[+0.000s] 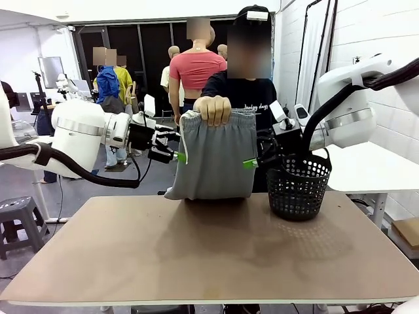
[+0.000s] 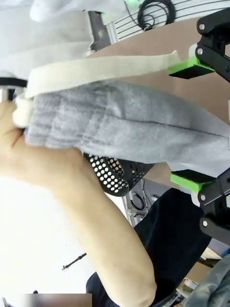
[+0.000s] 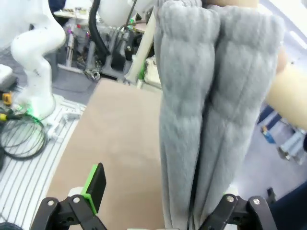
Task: Fold the training pants.
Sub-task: Grab both ends of the Training pants handed by a person.
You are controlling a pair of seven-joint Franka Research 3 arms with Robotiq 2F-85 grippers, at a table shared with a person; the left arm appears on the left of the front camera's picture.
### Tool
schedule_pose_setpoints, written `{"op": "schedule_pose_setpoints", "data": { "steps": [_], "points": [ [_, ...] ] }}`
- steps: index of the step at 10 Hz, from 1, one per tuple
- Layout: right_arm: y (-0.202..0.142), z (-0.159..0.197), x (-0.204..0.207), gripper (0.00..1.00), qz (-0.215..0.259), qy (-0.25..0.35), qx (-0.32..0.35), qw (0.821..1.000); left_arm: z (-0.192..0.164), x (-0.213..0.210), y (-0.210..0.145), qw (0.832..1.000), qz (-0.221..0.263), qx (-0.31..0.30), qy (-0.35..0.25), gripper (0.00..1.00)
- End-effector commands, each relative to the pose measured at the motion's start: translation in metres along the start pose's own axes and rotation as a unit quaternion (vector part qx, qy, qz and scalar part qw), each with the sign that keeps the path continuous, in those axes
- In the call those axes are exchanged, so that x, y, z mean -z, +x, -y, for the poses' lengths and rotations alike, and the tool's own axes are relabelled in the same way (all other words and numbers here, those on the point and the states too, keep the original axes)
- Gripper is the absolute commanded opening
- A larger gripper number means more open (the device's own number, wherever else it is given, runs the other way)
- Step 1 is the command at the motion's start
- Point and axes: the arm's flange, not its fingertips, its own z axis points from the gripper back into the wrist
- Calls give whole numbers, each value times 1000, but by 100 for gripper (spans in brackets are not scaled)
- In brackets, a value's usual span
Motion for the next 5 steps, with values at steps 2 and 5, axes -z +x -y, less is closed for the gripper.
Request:
{"op": "schedule_pose_setpoints", "data": {
  "steps": [2,5],
  "points": [
    [-3,12,9,100,49,13,8,999,2,4,-9,999,21,-25,34,100],
    [3,18,10,100,68,15,18,997,0,14,-17,998,41,-27,29,100]
  ]
}}
